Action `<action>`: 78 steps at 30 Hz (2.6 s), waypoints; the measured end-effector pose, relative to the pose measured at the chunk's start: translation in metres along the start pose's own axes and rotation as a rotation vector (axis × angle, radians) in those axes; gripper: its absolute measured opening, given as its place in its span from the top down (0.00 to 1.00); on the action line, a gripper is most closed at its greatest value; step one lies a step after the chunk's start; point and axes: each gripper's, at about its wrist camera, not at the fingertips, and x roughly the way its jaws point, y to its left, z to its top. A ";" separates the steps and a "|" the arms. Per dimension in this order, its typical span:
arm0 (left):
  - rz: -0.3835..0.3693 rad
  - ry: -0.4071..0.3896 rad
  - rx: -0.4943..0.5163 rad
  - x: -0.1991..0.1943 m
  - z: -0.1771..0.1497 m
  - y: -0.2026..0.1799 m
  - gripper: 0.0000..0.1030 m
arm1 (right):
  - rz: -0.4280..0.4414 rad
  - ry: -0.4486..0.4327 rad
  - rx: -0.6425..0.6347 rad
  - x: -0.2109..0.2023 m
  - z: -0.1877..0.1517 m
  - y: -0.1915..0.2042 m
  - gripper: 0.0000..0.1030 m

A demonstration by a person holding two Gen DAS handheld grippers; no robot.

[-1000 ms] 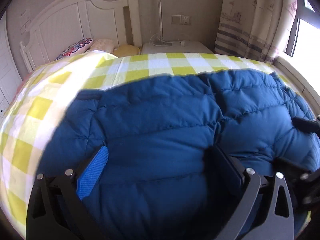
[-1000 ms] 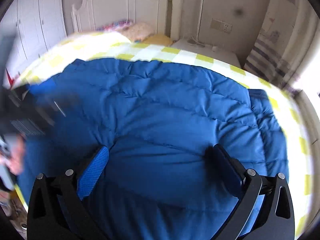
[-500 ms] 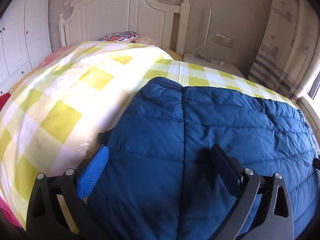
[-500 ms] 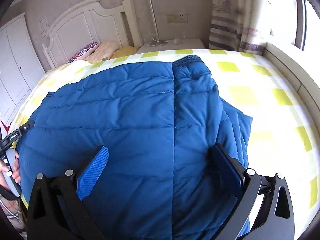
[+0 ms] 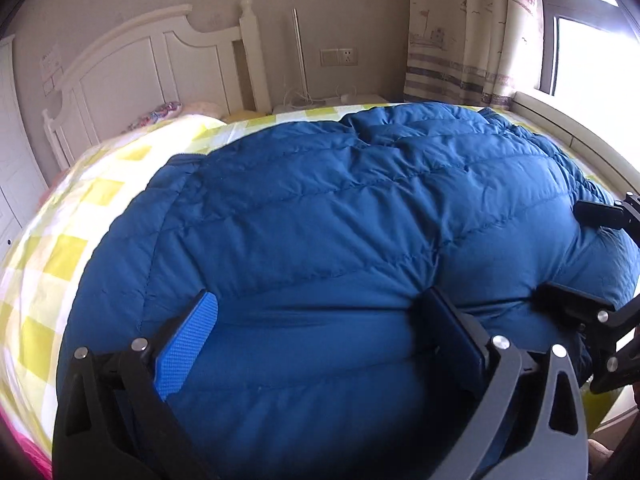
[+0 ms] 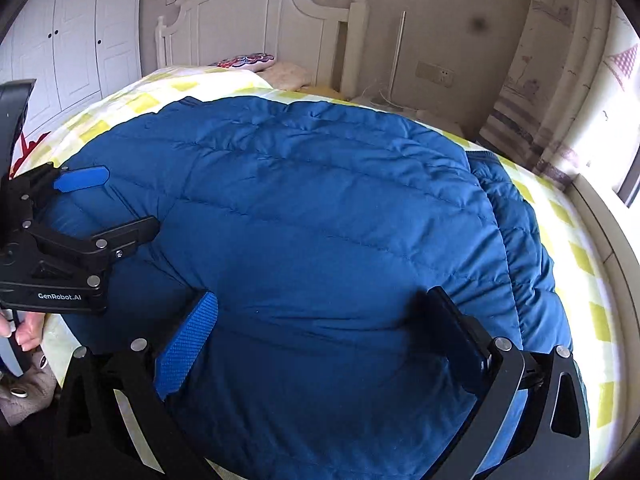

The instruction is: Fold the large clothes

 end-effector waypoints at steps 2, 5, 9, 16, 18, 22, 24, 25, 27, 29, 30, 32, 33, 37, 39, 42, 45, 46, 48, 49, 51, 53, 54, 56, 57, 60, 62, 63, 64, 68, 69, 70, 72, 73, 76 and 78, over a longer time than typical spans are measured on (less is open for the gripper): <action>-0.012 0.023 -0.021 -0.004 0.004 0.010 0.02 | -0.001 0.021 -0.004 -0.004 0.004 -0.004 0.05; 0.043 -0.019 -0.106 -0.026 -0.005 0.038 0.02 | -0.046 -0.006 0.035 -0.020 0.002 -0.017 0.05; 0.113 0.021 -0.157 -0.027 -0.027 0.076 0.02 | -0.089 -0.004 0.143 -0.026 -0.017 -0.064 0.05; 0.120 0.037 -0.165 -0.028 -0.035 0.091 0.02 | -0.025 0.023 0.282 -0.023 -0.036 -0.100 0.05; 0.142 0.009 -0.182 -0.050 -0.037 0.088 0.04 | -0.076 0.024 0.277 -0.032 -0.031 -0.090 0.05; 0.052 -0.074 -0.073 -0.079 -0.039 0.053 0.03 | 0.000 -0.049 0.161 -0.056 -0.025 -0.040 0.05; 0.005 -0.057 -0.011 -0.073 -0.044 0.034 0.03 | 0.043 -0.069 0.097 -0.058 -0.026 -0.013 0.05; 0.009 -0.028 0.017 -0.064 -0.049 0.024 0.03 | 0.070 -0.067 0.057 -0.053 -0.027 0.003 0.05; 0.042 -0.017 0.042 -0.049 -0.057 0.015 0.02 | 0.068 -0.029 -0.026 -0.034 -0.030 0.030 0.04; 0.037 -0.029 0.050 -0.049 -0.059 0.016 0.02 | -0.011 -0.044 -0.087 -0.025 -0.034 0.043 0.04; 0.024 -0.022 0.046 -0.050 -0.059 0.019 0.02 | 0.017 -0.031 -0.066 -0.025 -0.032 0.038 0.04; -0.004 -0.006 0.041 -0.052 -0.058 0.026 0.02 | 0.045 -0.004 -0.034 -0.029 -0.030 0.025 0.05; -0.001 -0.005 0.029 -0.057 -0.058 0.032 0.02 | 0.031 0.001 -0.023 -0.032 -0.029 0.018 0.05; 0.036 -0.027 -0.069 -0.067 -0.062 0.059 0.02 | -0.045 -0.026 0.098 -0.048 -0.031 -0.024 0.05; 0.080 -0.012 -0.086 -0.065 -0.070 0.072 0.02 | -0.101 -0.007 0.145 -0.047 -0.039 -0.043 0.05; 0.089 0.001 -0.089 -0.057 -0.081 0.084 0.02 | -0.027 0.005 0.235 -0.036 -0.051 -0.070 0.04; 0.098 0.000 -0.075 -0.057 -0.082 0.084 0.02 | -0.053 0.019 0.217 -0.036 -0.049 -0.066 0.05; 0.096 0.000 -0.077 -0.057 -0.082 0.085 0.02 | -0.056 0.027 0.212 -0.037 -0.048 -0.066 0.05; 0.091 0.000 -0.079 -0.057 -0.083 0.085 0.02 | -0.046 0.038 0.220 -0.040 -0.046 -0.070 0.05; 0.089 -0.001 -0.078 -0.057 -0.083 0.085 0.02 | -0.043 0.036 0.229 -0.042 -0.046 -0.072 0.05; 0.083 -0.001 -0.080 -0.056 -0.085 0.085 0.02 | -0.045 0.014 0.267 -0.052 -0.049 -0.078 0.05; 0.077 -0.001 -0.084 -0.056 -0.085 0.087 0.02 | -0.018 -0.012 0.328 -0.068 -0.057 -0.087 0.05; 0.077 -0.001 -0.084 -0.054 -0.083 0.085 0.02 | -0.008 -0.024 0.364 -0.076 -0.063 -0.092 0.05; 0.081 -0.003 -0.085 -0.054 -0.084 0.085 0.02 | 0.021 -0.032 0.446 -0.091 -0.075 -0.103 0.05; 0.082 -0.004 -0.085 -0.054 -0.084 0.085 0.02 | 0.048 -0.030 0.486 -0.097 -0.082 -0.107 0.05; 0.087 -0.008 -0.085 -0.053 -0.084 0.084 0.02 | 0.135 0.005 0.564 -0.106 -0.103 -0.113 0.05; 0.090 -0.008 -0.085 -0.053 -0.084 0.083 0.02 | 0.163 0.022 0.590 -0.104 -0.111 -0.114 0.05; 0.091 -0.008 -0.085 -0.053 -0.084 0.083 0.02 | 0.167 0.027 0.600 -0.100 -0.114 -0.115 0.05; 0.091 -0.007 -0.085 -0.053 -0.084 0.083 0.02 | 0.168 0.035 0.617 -0.095 -0.114 -0.116 0.05; 0.089 -0.007 -0.085 -0.052 -0.084 0.084 0.02 | 0.233 0.054 0.654 -0.064 -0.102 -0.113 0.05; 0.089 -0.006 -0.085 -0.052 -0.084 0.084 0.02 | 0.246 0.055 0.662 -0.053 -0.096 -0.111 0.04; 0.089 -0.007 -0.085 -0.052 -0.084 0.084 0.02 | 0.236 0.037 0.666 -0.045 -0.088 -0.111 0.04; 0.085 -0.007 -0.085 -0.052 -0.084 0.084 0.02 | 0.215 0.027 0.710 -0.033 -0.077 -0.115 0.04; 0.081 -0.007 -0.086 -0.052 -0.085 0.085 0.02 | 0.215 0.011 0.773 -0.027 -0.073 -0.121 0.04; 0.069 -0.014 -0.090 -0.051 -0.086 0.086 0.02 | 0.211 -0.055 0.880 -0.013 -0.064 -0.133 0.04; 0.065 -0.017 -0.090 -0.050 -0.086 0.086 0.02 | 0.198 -0.082 0.871 -0.006 -0.058 -0.130 0.07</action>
